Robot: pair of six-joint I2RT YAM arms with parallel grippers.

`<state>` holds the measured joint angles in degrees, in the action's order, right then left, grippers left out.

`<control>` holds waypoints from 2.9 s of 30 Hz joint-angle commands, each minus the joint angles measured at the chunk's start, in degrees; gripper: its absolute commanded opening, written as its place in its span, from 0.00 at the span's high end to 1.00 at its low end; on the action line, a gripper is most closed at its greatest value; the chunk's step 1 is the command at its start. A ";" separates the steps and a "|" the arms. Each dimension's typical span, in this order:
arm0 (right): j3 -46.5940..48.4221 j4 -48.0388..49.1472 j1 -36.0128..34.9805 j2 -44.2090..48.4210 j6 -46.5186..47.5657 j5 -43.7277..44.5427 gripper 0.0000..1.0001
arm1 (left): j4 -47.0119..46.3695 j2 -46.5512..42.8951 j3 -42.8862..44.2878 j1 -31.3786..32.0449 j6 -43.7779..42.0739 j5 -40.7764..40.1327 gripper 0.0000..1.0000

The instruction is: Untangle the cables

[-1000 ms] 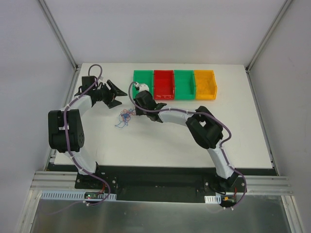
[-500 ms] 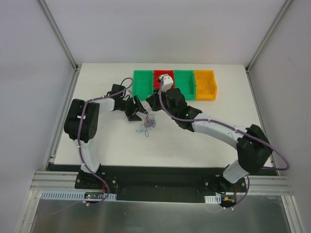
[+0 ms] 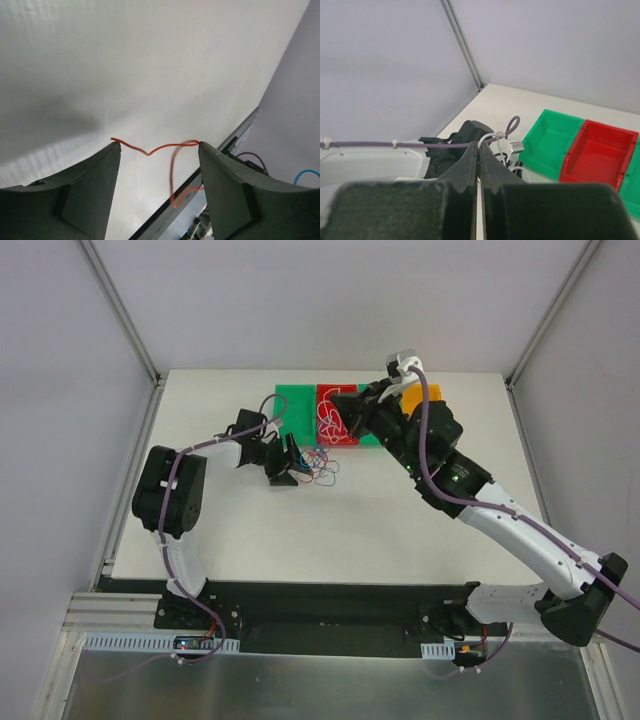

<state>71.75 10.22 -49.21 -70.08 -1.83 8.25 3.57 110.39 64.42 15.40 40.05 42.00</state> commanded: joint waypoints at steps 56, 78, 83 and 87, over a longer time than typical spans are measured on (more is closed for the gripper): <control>-7.41 -2.66 2.62 15.78 8.59 12.49 0.99 | 1.43 -7.64 4.57 -1.25 -3.75 7.31 1.00; 15.26 -9.34 22.40 -30.35 7.89 8.71 0.91 | 1.52 -9.58 5.36 -0.63 -3.40 10.03 0.97; 25.61 -21.17 22.84 -40.55 9.12 9.85 0.48 | 1.52 -9.84 5.45 -0.46 -3.49 10.03 0.96; 32.14 -28.93 22.23 -42.24 8.77 7.66 0.36 | 1.44 -9.58 5.54 -0.46 -3.58 10.30 0.95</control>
<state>97.14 -10.11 -26.44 -113.56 6.48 16.86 5.21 103.04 67.90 14.33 36.93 50.57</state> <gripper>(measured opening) 0.600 0.047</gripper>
